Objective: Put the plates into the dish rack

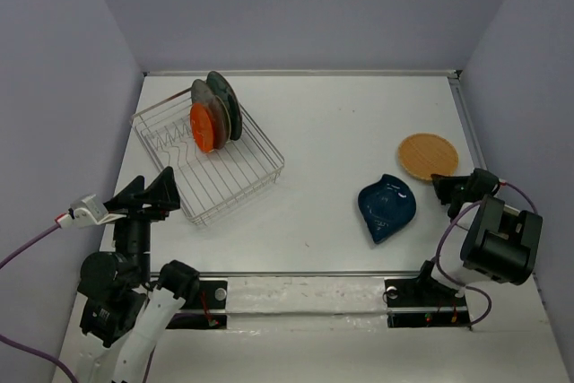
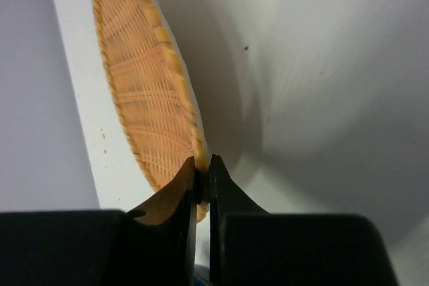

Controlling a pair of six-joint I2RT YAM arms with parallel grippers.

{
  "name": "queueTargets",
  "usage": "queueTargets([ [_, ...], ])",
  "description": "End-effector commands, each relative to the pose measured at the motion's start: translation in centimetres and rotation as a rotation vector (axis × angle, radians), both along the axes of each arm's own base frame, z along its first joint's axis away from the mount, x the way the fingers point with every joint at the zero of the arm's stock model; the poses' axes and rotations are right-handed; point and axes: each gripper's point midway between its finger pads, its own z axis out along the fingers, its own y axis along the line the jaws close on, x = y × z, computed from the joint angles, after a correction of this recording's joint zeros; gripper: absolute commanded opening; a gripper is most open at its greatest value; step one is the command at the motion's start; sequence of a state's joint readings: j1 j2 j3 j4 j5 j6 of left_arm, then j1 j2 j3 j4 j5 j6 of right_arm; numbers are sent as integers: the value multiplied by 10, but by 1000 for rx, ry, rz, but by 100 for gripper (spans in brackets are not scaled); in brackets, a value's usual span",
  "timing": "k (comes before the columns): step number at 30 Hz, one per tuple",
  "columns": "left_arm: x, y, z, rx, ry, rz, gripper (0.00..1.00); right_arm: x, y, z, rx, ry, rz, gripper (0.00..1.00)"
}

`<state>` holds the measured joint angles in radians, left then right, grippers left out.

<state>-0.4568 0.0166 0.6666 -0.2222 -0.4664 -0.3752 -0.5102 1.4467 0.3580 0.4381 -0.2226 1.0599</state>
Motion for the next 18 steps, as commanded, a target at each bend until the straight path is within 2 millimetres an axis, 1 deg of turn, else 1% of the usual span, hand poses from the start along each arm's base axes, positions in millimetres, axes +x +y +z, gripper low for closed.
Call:
queueTargets([
  [1, -3, 4, 8, -8, -39, 13, 99, -10, 5, 9, -44, -30, 8, 7],
  [2, -3, 3, 9, -8, -39, 11, 99, -9, 3, 19, -70, -56, 7, 7],
  [3, -2, 3, 9, -7, -38, 10, 99, -11, 2, 26, -86, -57, 9, 7],
  [4, -1, 2, 8, -5, -35, 7, 99, -9, -2, 52, -149, -116, 9, 7],
  [5, -1, 2, 8, -5, -35, 7, 99, -11, -4, 64, -173, -123, 3, 7],
  [6, -1, 2, 8, -5, -35, 7, 99, -8, -6, 87, -221, -183, 7, 7],
  [7, 0, 1, 8, -3, -33, 8, 99, -12, -6, 98, -266, -179, 12, 7],
  [8, 0, 1, 8, -3, -31, 8, 99, -11, 2, 135, -329, -265, 28, 7],
  [9, 1, 1, 7, 0, -27, 10, 99, -11, 4, 162, -389, -293, 37, 7],
  [10, 2, 1, 7, 1, -26, 9, 99, -11, 11, 187, -431, -338, 52, 7],
  [11, 2, 0, 7, 2, -25, 10, 99, -10, 36, 217, -469, -416, 113, 7],
  [12, 3, 1, 6, 3, -22, 13, 99, -9, 49, 237, -498, -451, 144, 7],
  [13, 5, 0, 6, 6, -18, 15, 99, -9, 56, 274, -557, -500, 143, 7],
  [14, 6, 1, 6, 5, -15, 22, 99, -9, 71, 292, -575, -536, 169, 7],
  [15, 7, 2, 6, 7, -13, 30, 99, -5, 109, 304, -567, -578, 270, 7],
  [16, 9, 3, 5, 10, -3, 43, 99, -4, 127, 318, -572, -611, 310, 7],
  [17, 11, 7, 4, 14, 2, 69, 99, -3, 137, 348, -607, -655, 304, 7],
  [18, 14, 9, 3, 17, 15, 87, 99, 4, 173, 347, -636, -641, 374, 7],
])
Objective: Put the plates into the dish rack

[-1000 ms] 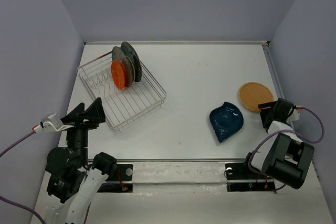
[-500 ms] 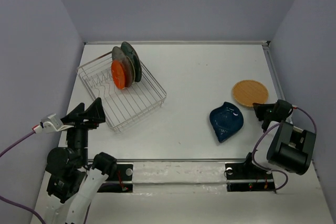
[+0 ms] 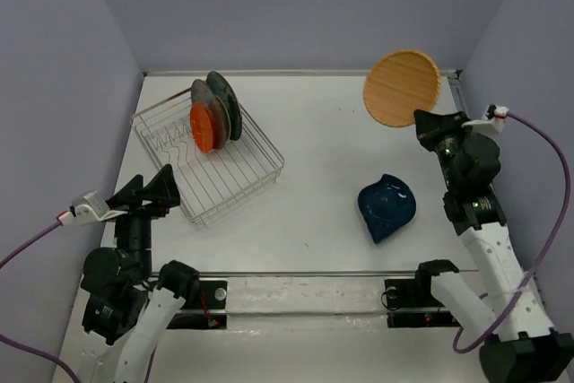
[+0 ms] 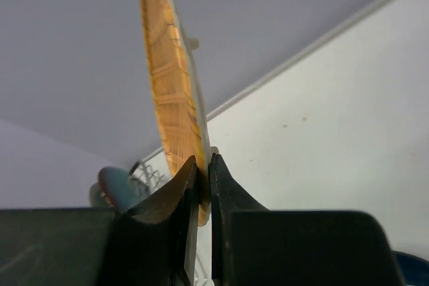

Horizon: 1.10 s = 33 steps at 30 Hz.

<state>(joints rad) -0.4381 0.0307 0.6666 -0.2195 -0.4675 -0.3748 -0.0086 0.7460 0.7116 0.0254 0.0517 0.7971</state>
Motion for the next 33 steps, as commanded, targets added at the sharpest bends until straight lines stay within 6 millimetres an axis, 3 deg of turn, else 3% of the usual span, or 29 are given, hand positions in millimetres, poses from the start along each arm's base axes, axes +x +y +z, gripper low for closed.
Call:
queueTargets([
  [1, 13, 8, 4, 14, 11, 76, 99, 4, 75, 92, -153, -147, 74, 7],
  [2, 14, 10, 4, 13, 14, 91, 99, 6, 96, 104, -178, -162, 92, 7],
  [3, 16, 10, 2, 17, 24, 96, 99, 13, 139, 92, -280, -119, 126, 7],
  [4, 17, 12, 2, 15, 26, 108, 99, 12, 156, 128, -281, -170, 125, 7],
  [6, 17, 16, 2, 4, 29, 130, 99, 21, 195, 141, -333, -176, 155, 7],
  [7, 16, 19, 3, -2, 28, 143, 99, 32, 238, 123, -412, -143, 209, 7],
  [8, 16, 20, 3, -6, 32, 149, 99, 30, 255, 159, -385, -198, 216, 7],
  [9, 16, 22, 2, -13, 35, 159, 99, 32, 273, 165, -409, -205, 219, 7],
  [10, 16, 24, 1, -19, 42, 175, 99, 40, 312, 141, -518, -171, 235, 7],
  [11, 15, 26, 1, -27, 42, 185, 99, 37, 303, 173, -496, -212, 203, 7],
  [12, 15, 28, 0, -29, 51, 195, 99, 39, 338, 179, -512, -223, 229, 7],
  [13, 14, 32, -1, -45, 55, 214, 99, 42, 352, 180, -539, -223, 230, 7],
  [14, 14, 33, -2, -51, 63, 220, 99, 50, 389, 152, -586, -197, 262, 7],
  [15, 14, 34, -2, -59, 65, 226, 99, 52, 403, 141, -627, -167, 284, 7],
  [16, 12, 38, -3, -82, 66, 247, 99, 49, 409, 171, -558, -209, 280, 7],
  [17, 12, 40, -4, -86, 75, 257, 99, 53, 438, 143, -594, -185, 309, 7],
  [18, 11, 42, -5, -91, 79, 270, 99, 51, 448, 141, -588, -194, 314, 7],
  [19, 9, 45, -5, -99, 77, 284, 99, 48, 454, 154, -555, -223, 316, 7],
  [20, 8, 45, -4, -100, 75, 284, 99, 47, 463, 150, -552, -226, 323, 7],
  [21, 6, 46, -3, -104, 72, 288, 99, 49, 481, 128, -569, -212, 335, 7],
  [22, 5, 50, -3, -109, 70, 304, 99, 46, 488, 125, -554, -214, 342, 7],
  [24, -1, 56, -2, -114, 62, 332, 99, 50, 496, 115, -529, -211, 334, 7],
  [28, -13, 65, 2, -139, 14, 360, 99, 53, 524, 69, -499, -173, 356, 7],
  [33, -8, 59, 3, -120, 15, 331, 99, 60, 545, 36, -479, -174, 336, 7],
])
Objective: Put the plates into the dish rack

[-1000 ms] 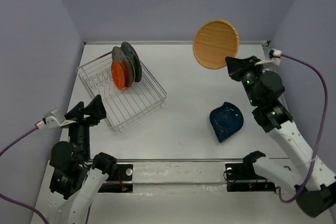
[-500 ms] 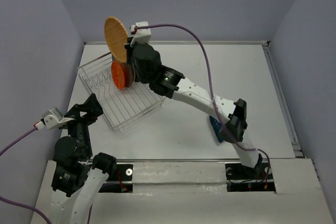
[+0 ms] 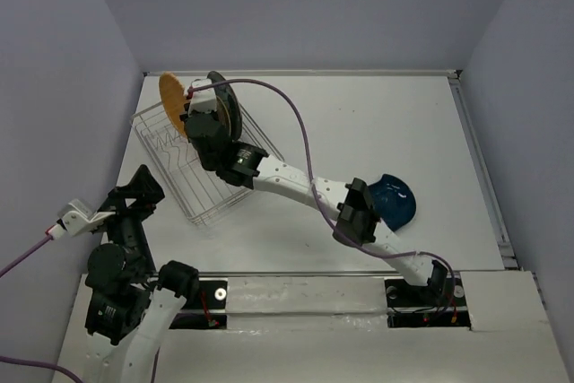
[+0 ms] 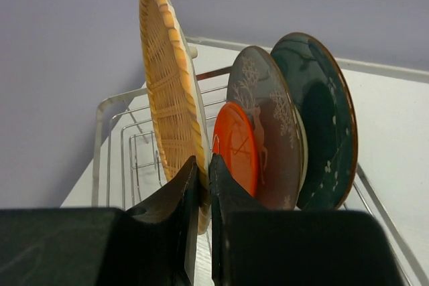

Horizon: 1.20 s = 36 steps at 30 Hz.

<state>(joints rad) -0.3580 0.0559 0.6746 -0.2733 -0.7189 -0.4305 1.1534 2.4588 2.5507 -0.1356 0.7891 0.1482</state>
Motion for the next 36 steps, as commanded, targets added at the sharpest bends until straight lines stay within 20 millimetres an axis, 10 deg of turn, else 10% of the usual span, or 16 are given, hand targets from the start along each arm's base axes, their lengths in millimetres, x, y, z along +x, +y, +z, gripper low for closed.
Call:
queueTargets([
  [1, -5, 5, 19, -25, -65, 20, 99, 6, 7, 33, 222, -70, -50, 7],
  [15, -4, 0, 21, -5, -75, -7, 99, 21, 29, -39, 210, -77, -89, 7],
  [27, -3, -1, 21, -2, -75, -14, 99, 20, 8, 6, 283, -137, -147, 7],
  [36, -3, -2, 22, -1, -77, -23, 99, 25, 12, -36, 235, -90, -173, 7],
])
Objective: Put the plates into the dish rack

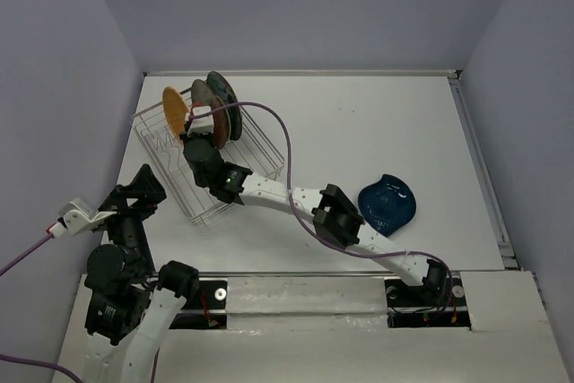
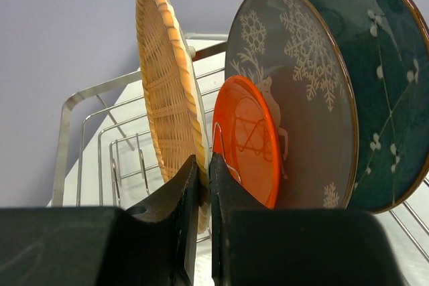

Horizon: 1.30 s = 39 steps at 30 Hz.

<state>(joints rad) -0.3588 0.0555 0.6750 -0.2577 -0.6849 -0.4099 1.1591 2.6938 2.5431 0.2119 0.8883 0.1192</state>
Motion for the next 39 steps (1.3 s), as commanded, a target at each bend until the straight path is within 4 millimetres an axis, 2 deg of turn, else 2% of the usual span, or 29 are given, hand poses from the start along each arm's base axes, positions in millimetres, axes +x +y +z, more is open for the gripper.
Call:
queueTargets([
  [1, -3, 2, 17, -21, -64, 4, 99, 2, -20, 59, 166, -51, -83, 7],
  [3, -3, 2, 18, -22, -65, 3, 99, 2, -24, 67, 171, -71, -94, 7],
  [9, -3, 1, 17, -20, -63, -1, 99, -2, -37, 111, 219, -138, -103, 7],
  [15, -3, 1, 18, -19, -66, -2, 99, -2, -35, 92, 201, -111, -102, 7],
  [16, -3, 1, 18, -20, -67, -3, 99, 0, -31, 79, 180, -94, -100, 7],
  [30, -4, 0, 18, -20, -71, -8, 99, -1, -6, 26, 143, -4, -19, 7],
  [33, -4, 0, 18, -18, -70, -9, 99, -3, -2, 28, 136, -5, 8, 22],
  [34, -4, 0, 18, -20, -71, -8, 99, -4, -3, 32, 133, -7, 11, 33],
  [36, -4, 0, 18, -20, -71, -9, 99, -6, -2, 39, 120, -11, 33, 42],
  [37, -4, 0, 18, -19, -71, -11, 99, -8, -5, 54, 123, -22, 45, 48],
  [38, -4, 0, 19, -20, -72, -11, 99, -10, -8, 61, 123, -25, 45, 51],
  [39, -4, 0, 19, -18, -72, -12, 99, -12, -8, 60, 104, -22, 58, 54],
])
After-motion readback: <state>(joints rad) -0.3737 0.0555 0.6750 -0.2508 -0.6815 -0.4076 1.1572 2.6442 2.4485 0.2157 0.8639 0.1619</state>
